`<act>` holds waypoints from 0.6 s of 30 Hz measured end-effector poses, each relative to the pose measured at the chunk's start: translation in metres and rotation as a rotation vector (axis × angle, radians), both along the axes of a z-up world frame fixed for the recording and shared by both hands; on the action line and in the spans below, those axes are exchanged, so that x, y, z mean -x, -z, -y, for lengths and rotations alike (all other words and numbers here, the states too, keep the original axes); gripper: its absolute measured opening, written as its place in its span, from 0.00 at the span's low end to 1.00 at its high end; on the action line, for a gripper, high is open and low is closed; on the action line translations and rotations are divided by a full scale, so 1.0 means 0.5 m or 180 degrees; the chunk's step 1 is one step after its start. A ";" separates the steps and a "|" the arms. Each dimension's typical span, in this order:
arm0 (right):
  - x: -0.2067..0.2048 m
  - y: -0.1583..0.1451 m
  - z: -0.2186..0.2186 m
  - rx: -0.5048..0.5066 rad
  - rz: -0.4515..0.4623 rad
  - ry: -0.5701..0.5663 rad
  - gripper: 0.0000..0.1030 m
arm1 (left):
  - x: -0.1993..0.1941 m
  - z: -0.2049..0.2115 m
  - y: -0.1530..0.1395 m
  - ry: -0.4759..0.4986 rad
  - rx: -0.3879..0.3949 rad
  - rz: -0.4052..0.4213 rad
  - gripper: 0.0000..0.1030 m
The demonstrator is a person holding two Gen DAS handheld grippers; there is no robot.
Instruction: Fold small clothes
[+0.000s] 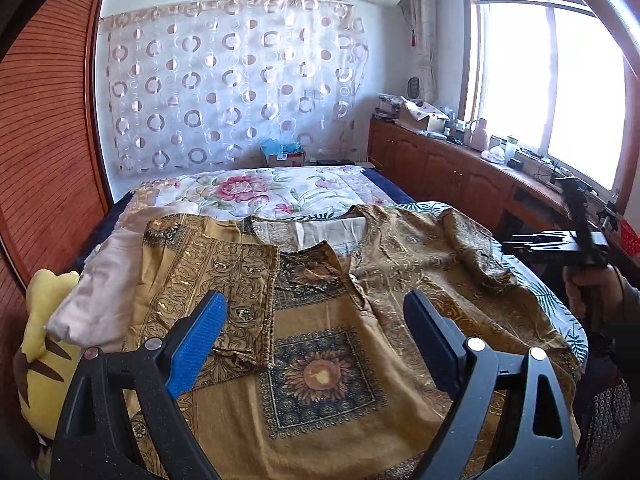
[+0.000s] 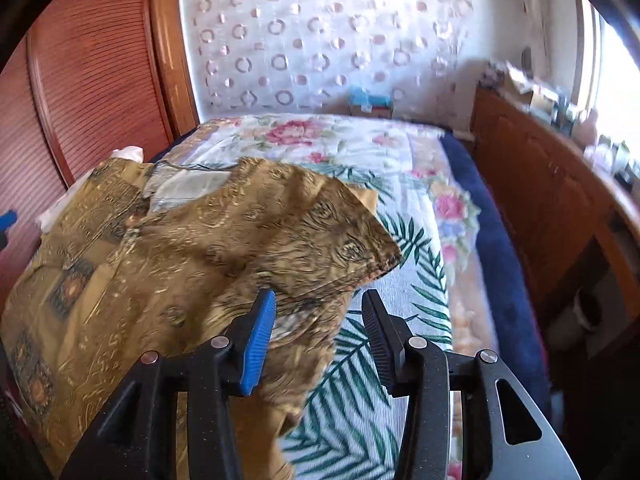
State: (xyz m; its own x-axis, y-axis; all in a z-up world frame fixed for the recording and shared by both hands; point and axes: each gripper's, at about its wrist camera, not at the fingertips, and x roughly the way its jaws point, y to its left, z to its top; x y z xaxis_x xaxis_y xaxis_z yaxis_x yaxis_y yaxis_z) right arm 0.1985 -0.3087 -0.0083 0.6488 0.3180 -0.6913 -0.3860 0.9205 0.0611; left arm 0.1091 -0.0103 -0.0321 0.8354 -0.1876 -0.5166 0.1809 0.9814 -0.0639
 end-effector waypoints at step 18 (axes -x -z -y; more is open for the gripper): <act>-0.125 0.013 -0.007 -0.0418 -0.0147 0.0013 0.11 | 0.012 0.013 0.023 0.0035 -0.0004 -0.0040 0.88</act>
